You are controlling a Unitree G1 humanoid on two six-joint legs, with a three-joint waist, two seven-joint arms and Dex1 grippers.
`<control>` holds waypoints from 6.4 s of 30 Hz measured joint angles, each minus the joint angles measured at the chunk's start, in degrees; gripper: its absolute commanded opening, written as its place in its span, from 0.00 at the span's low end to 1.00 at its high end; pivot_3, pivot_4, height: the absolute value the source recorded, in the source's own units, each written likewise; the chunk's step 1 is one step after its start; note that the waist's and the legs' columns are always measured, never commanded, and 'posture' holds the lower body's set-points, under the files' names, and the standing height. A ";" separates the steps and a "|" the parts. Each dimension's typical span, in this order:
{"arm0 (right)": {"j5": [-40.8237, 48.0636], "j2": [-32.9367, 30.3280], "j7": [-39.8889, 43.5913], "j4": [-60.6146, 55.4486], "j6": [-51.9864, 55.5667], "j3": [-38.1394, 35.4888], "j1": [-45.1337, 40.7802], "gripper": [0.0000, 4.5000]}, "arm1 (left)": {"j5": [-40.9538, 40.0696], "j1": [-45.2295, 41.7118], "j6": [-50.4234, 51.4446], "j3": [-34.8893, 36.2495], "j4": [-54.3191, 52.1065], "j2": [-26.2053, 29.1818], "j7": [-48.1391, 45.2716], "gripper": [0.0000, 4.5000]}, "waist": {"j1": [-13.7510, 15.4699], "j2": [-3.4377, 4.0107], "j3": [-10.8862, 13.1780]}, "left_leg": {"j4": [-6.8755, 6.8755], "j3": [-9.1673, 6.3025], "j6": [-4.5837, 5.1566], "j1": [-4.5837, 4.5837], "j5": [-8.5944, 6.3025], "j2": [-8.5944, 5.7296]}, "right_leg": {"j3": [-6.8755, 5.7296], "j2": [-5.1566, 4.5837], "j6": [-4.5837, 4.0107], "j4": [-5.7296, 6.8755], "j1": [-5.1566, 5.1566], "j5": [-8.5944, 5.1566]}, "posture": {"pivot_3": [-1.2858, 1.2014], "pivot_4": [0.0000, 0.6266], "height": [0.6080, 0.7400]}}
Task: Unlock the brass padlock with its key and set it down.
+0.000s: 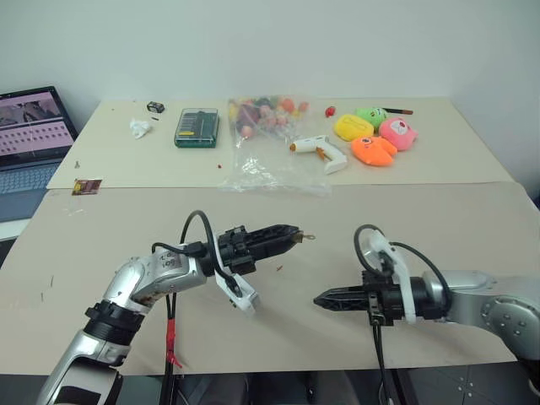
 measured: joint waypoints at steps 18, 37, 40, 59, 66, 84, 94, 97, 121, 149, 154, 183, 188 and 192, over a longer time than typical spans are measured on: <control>-1.77 7.30 -1.16 3.22 -0.47 -4.65 -7.27 0.48 | -34.58 5.18 9.14 -7.21 2.90 0.59 -29.01 0.18 | 0.10 -0.01 0.00 | 0.00 0.03 0.02 -0.01 -0.01 0.01 | 0.12 0.03 -0.01 -0.05 -0.04 0.02 | 0.52 0.24 1.00; 2.87 10.92 -6.85 1.84 4.99 -3.91 -5.86 0.48 | -34.55 7.76 4.10 -4.92 5.16 -1.48 -31.16 0.18 | 0.13 -0.01 0.00 | -0.01 0.05 0.04 0.00 -0.02 0.02 | 0.13 0.03 -0.01 -0.06 -0.02 0.02 | 0.52 0.24 1.00; 2.85 11.49 -7.55 2.48 5.36 -3.90 -6.57 0.48 | -33.83 7.75 4.12 -4.88 4.48 -1.74 -31.16 0.18 | 0.12 -0.01 0.00 | -0.01 0.05 0.04 0.00 -0.03 0.01 | 0.13 0.03 -0.01 -0.06 -0.02 0.02 | 0.52 0.24 1.00; 2.86 16.07 -10.15 5.43 9.62 -1.47 -8.48 0.48 | -30.80 6.21 3.41 -3.63 3.11 -2.90 -30.26 0.18 | 0.08 0.00 0.00 | -0.01 0.06 0.05 0.00 -0.03 0.01 | 0.13 0.03 -0.01 -0.07 -0.03 0.02 | 0.52 0.24 1.00; 3.40 18.54 -11.50 5.54 10.18 -1.08 -9.17 0.02 | -30.45 6.21 4.76 -2.91 3.08 -3.01 -30.15 0.18 | 0.11 0.00 -0.01 | -0.01 0.06 0.05 0.00 -0.03 0.00 | 0.13 0.03 0.00 -0.06 -0.03 0.02 | 0.52 0.24 1.00; 1.81 18.73 -11.85 6.45 10.53 -0.44 -10.40 0.02 | -32.01 6.78 6.81 -2.21 2.59 -2.33 -30.19 0.56 | 0.08 0.00 -0.01 | -0.01 0.06 0.05 0.00 -0.03 0.00 | 0.13 0.03 0.00 -0.06 -0.04 0.03 | 0.52 0.24 1.00; 1.04 18.56 -11.33 7.12 10.53 -0.51 -10.41 0.02 | -35.99 8.20 10.96 -1.13 1.76 -1.93 -31.49 1.00 | -0.13 0.01 -0.01 | -0.03 0.06 0.05 0.00 -0.03 0.01 | 0.14 0.05 0.00 -0.05 -0.06 0.03 | 0.52 0.24 1.00; 1.04 17.84 -10.52 7.11 10.53 -0.90 -10.40 0.02 | -43.82 9.28 22.08 -0.40 1.97 -0.96 -34.97 1.00 | -0.12 0.01 -0.01 | -0.02 0.06 0.08 0.01 -0.04 0.01 | 0.13 0.05 0.00 -0.03 -0.05 0.02 | 0.52 0.24 1.00; 1.60 14.47 -1.58 3.13 9.51 -3.04 -9.11 0.02 | -87.59 10.46 90.05 8.65 -17.50 -3.89 -38.40 0.03 | -0.53 0.00 -0.01 | -0.03 0.06 0.04 0.03 -0.02 0.04 | 0.18 0.09 0.00 -0.02 -0.06 0.02 | 0.52 0.24 1.00; -4.23 12.94 1.98 4.10 6.60 -1.49 -8.78 0.02 | -88.10 12.98 96.98 10.80 -21.78 -4.75 -39.82 0.03 | -0.21 0.00 0.00 | -0.06 0.07 0.03 0.02 -0.03 0.04 | 0.22 0.08 -0.01 -0.06 -0.06 0.02 | 0.52 0.24 1.00; -4.25 13.26 2.13 3.74 6.41 -1.23 -7.96 0.02 | -88.05 12.90 96.98 11.03 -21.77 -5.13 -39.73 0.03 | -0.14 0.00 0.00 | -0.07 0.07 0.03 0.02 -0.03 0.04 | 0.22 0.08 -0.01 -0.07 -0.06 0.02 | 0.52 0.24 1.00; -9.15 11.83 9.88 18.98 6.52 0.64 -13.85 0.02 | -74.76 13.62 83.64 16.89 -22.31 2.37 -42.90 0.95 | -0.11 0.00 0.00 | -0.10 0.14 0.00 0.01 -0.02 0.06 | 0.25 0.08 -0.06 -0.14 -0.06 0.05 | 0.52 0.24 1.00; -9.01 15.40 7.48 26.12 13.20 1.48 -21.24 0.02 | -62.59 16.95 68.84 16.92 -21.01 3.47 -44.59 0.98 | 0.02 0.00 0.00 | -0.14 0.15 0.02 -0.02 -0.03 0.08 | 0.27 0.07 -0.09 -0.19 -0.11 0.07 | 0.52 0.24 1.00; -8.68 17.59 5.61 31.59 21.47 2.98 -23.27 0.02 | -57.53 22.44 61.13 15.73 -23.24 2.33 -44.73 0.98 | 0.32 0.00 0.00 | -0.15 0.13 0.09 -0.06 -0.08 0.09 | 0.24 0.06 -0.10 -0.21 -0.12 0.07 | 0.52 0.24 1.00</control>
